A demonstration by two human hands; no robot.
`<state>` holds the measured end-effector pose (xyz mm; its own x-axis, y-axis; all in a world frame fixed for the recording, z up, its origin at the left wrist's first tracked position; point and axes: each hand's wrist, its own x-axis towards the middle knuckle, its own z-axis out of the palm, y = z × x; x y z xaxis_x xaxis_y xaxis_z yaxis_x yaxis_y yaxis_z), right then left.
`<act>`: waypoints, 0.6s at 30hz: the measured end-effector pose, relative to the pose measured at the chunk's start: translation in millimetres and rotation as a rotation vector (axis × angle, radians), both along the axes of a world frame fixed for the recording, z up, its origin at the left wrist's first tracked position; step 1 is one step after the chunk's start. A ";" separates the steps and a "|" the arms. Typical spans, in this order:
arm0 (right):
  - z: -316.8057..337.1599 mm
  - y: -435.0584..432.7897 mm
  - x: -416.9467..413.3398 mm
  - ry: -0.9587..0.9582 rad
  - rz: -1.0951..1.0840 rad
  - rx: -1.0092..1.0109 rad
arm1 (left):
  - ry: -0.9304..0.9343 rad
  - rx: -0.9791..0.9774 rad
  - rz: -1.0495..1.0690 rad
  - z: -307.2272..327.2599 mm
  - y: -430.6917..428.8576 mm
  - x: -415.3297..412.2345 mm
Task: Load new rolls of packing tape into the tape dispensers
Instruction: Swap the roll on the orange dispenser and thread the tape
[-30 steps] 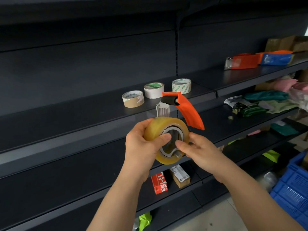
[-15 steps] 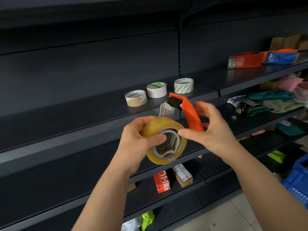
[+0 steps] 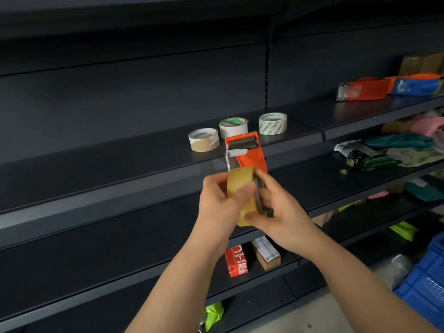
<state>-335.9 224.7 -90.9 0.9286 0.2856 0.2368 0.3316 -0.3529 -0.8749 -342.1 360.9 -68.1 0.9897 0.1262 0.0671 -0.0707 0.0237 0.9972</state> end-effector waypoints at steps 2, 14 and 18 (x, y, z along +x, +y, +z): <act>-4.5 -3.6 -0.5 0.022 -0.021 0.084 | -0.014 0.048 0.009 -0.3 5.3 -0.6; -7.2 -7.9 -1.5 -0.109 0.025 -0.035 | -0.349 0.699 0.226 13.9 15.4 3.8; -10.0 -8.0 -0.7 -0.105 0.025 -0.055 | -0.322 0.691 0.262 20.1 18.4 5.0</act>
<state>-336.5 216.7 -100.9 0.8919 0.3239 0.3157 0.4299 -0.3900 -0.8143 -337.1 379.3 -48.0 0.8523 0.1772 0.4921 -0.2751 -0.6482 0.7100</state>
